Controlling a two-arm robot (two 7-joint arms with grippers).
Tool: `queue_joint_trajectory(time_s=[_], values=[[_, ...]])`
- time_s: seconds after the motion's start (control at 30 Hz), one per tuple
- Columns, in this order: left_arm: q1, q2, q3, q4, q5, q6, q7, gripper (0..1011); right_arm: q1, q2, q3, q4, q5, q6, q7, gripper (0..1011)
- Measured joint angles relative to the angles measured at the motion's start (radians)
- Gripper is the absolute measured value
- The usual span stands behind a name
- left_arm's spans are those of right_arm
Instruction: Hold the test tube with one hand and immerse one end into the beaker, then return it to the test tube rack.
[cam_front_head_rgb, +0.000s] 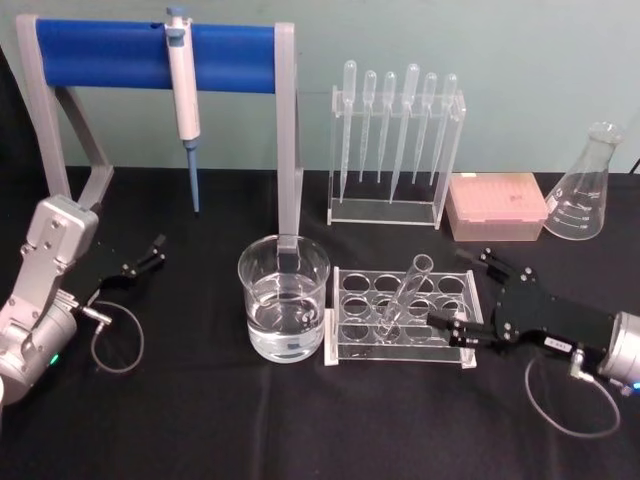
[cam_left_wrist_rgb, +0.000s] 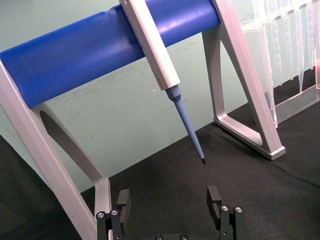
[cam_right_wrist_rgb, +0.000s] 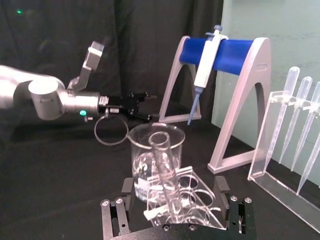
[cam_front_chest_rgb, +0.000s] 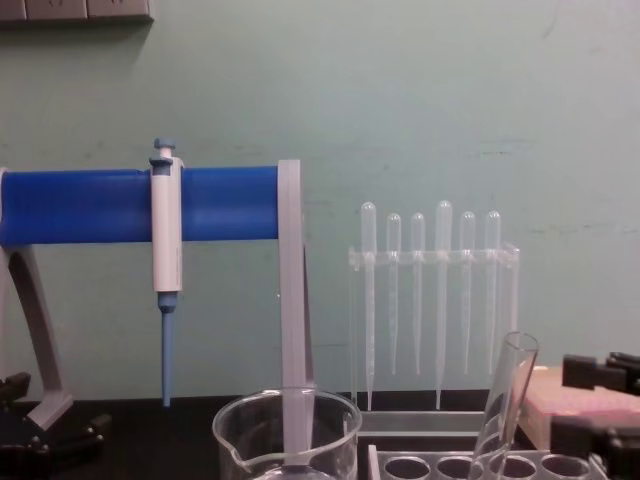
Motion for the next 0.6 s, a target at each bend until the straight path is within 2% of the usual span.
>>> queue_joint_trajectory(time_s=[0.23, 0.6], values=[[0.000, 0.000, 0.000, 0.000, 0.000, 0.000, 0.000, 1000, 0.057, -0.035, -0.027, 0.054, 0.040, 0.008, 0.042, 1003], [0.000, 0.000, 0.000, 0.000, 0.000, 0.000, 0.000, 1000, 0.108, -0.048, -0.084, 0.074, 0.026, 0.026, 0.063, 1003]])
